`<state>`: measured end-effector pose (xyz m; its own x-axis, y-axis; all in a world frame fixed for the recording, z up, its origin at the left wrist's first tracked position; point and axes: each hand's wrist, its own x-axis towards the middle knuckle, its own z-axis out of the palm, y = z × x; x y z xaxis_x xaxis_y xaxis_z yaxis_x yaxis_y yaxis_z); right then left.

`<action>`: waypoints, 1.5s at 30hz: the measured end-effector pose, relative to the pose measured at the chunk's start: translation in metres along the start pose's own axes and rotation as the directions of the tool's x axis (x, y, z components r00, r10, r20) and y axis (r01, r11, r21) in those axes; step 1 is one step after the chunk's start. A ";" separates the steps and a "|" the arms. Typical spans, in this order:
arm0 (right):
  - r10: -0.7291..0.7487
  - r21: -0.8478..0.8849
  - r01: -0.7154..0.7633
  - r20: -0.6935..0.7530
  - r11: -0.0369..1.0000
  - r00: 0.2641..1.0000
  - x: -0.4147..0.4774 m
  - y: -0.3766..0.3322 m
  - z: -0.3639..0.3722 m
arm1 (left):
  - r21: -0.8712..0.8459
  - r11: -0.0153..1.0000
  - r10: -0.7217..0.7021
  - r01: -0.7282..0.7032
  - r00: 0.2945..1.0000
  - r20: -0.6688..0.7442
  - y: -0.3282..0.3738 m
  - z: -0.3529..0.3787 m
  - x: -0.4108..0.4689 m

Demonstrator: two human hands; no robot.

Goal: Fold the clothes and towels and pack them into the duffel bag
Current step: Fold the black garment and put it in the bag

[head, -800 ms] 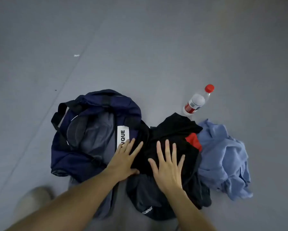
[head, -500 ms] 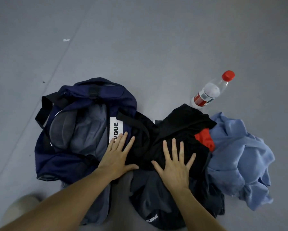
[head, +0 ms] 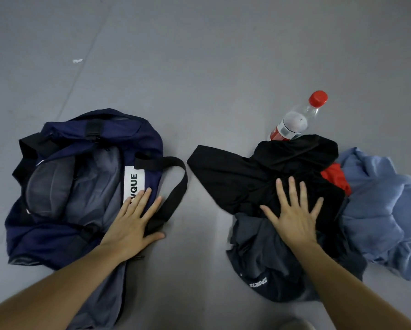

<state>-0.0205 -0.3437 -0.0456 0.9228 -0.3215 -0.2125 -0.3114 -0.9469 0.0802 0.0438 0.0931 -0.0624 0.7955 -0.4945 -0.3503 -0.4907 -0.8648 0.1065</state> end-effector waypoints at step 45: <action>-0.029 0.783 0.430 -0.468 0.450 0.883 -0.136 -0.137 -0.435 | -0.414 0.908 -0.194 -0.068 0.806 -0.559 0.063 -0.383 -0.139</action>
<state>-0.0050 -0.1664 0.3957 0.9304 -0.2525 0.2656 0.0787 -0.5701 -0.8178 0.0380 0.0737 0.3496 0.9353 -0.2792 0.2175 -0.3527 -0.7874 0.5056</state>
